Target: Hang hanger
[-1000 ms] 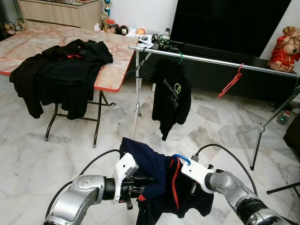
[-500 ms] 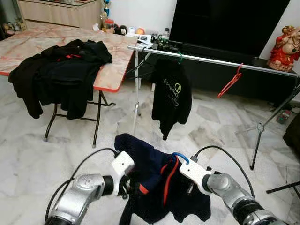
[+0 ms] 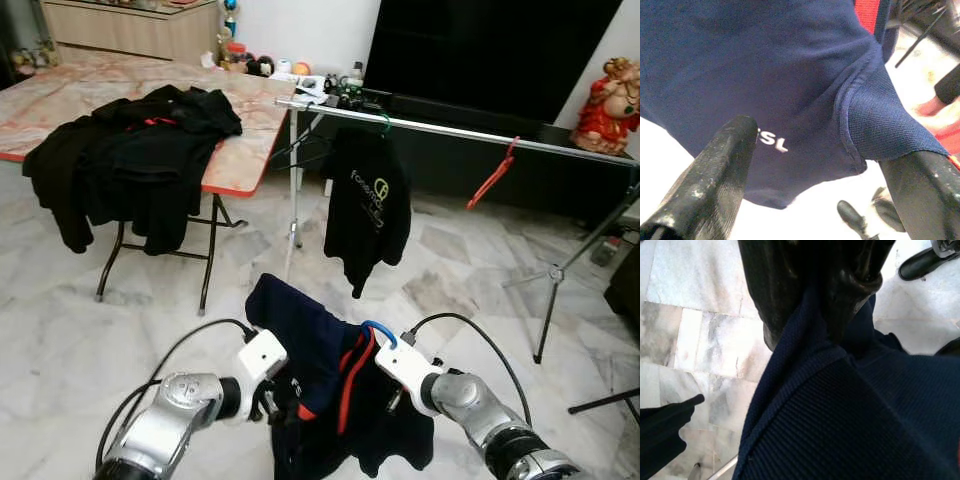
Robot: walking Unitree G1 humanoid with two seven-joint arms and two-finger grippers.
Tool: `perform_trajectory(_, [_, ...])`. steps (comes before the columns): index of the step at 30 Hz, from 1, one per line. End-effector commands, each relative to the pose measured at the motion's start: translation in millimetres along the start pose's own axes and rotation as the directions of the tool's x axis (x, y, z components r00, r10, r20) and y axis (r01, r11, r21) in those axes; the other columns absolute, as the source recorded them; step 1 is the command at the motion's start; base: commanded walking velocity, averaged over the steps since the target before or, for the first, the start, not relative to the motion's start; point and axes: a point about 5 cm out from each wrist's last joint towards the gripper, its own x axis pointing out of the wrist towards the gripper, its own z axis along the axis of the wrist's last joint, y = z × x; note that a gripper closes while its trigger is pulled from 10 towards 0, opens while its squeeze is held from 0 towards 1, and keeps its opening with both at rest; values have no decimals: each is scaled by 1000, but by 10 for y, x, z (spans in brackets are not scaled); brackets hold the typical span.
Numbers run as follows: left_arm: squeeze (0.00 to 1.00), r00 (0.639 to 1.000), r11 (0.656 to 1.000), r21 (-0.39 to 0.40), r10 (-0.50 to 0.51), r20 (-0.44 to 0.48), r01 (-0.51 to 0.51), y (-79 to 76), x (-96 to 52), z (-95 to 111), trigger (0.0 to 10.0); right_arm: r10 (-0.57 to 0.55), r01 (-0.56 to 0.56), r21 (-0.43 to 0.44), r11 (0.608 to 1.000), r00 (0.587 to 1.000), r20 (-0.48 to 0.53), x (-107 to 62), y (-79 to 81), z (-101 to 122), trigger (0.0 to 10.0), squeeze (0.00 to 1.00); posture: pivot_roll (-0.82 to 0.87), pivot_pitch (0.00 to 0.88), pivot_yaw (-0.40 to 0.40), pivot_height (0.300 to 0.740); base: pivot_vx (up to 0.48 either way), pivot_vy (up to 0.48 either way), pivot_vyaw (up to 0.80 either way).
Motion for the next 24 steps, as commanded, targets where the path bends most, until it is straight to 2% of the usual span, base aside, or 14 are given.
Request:
perform_trajectory(1, [1000,990,994,-25,-106,96,109,-108,-19,129,10000,-37,36,27,999,999,22,-32,-85,18,0,0,49,5,-126,740,0,0,0])
perform_trajectory(2, [1000,987,992,-23,-118,112,121,-123,-27,149,10000,-37,36,28,999,999,21,-32,-85,16,0,0,48,5,-126,740,0,0,0])
perform_trajectory(4, [1000,993,998,-52,48,105,-42,42,-3,150,10000,-33,32,32,999,999,20,-32,-81,8,0,0,54,5,-127,740,0,0,0])
perform_trajectory(6, [1000,993,996,-40,81,90,-78,84,8,127,10000,-31,30,32,999,999,18,-31,-77,3,0,0,53,5,-127,740,0,0,0])
perform_trajectory(8, [1000,992,997,-32,-71,100,75,-67,1,107,10000,-27,27,36,999,999,17,-27,-63,-4,0,0,51,4,-126,740,0,0,0])
perform_trajectory(10, [1000,984,989,-35,-140,114,144,-147,-15,116,10000,-27,26,41,999,999,18,-25,-59,-3,0,0,51,4,-126,740,0,0,0])
perform_trajectory(15, [1000,981,983,-21,-183,68,184,-191,-64,50,10000,-40,39,53,998,999,32,-23,-63,11,0,0,56,0,-123,740,0,0,0])
perform_trajectory(16, [620,982,984,-18,-173,75,175,-179,-77,56,10000,-51,48,62,997,998,36,-23,-71,16,0,0,58,0,-122,740,0,0,0])
perform_trajectory(18, [620,983,986,-18,-163,81,165,-166,-78,62,10000,-54,51,65,997,998,37,-23,-72,16,0,0,58,0,-121,740,0,0,0])
perform_trajectory(19, [0,974,979,-41,-195,117,201,-180,-101,93,10000,-68,65,77,995,997,43,-24,-81,21,0,0,60,0,-121,740,0,0,0])
perform_trajectory(21, [0,969,976,-38,-210,128,216,-190,-114,107,10000,-74,70,83,994,996,43,-24,-85,21,0,0,60,0,-121,740,0,0,0])
perform_trajectory(24, [0,992,993,2,-118,38,118,-78,-125,18,10000,-63,57,91,994,996,65,-20,-68,33,0,0,62,0,-118,740,0,0,0])
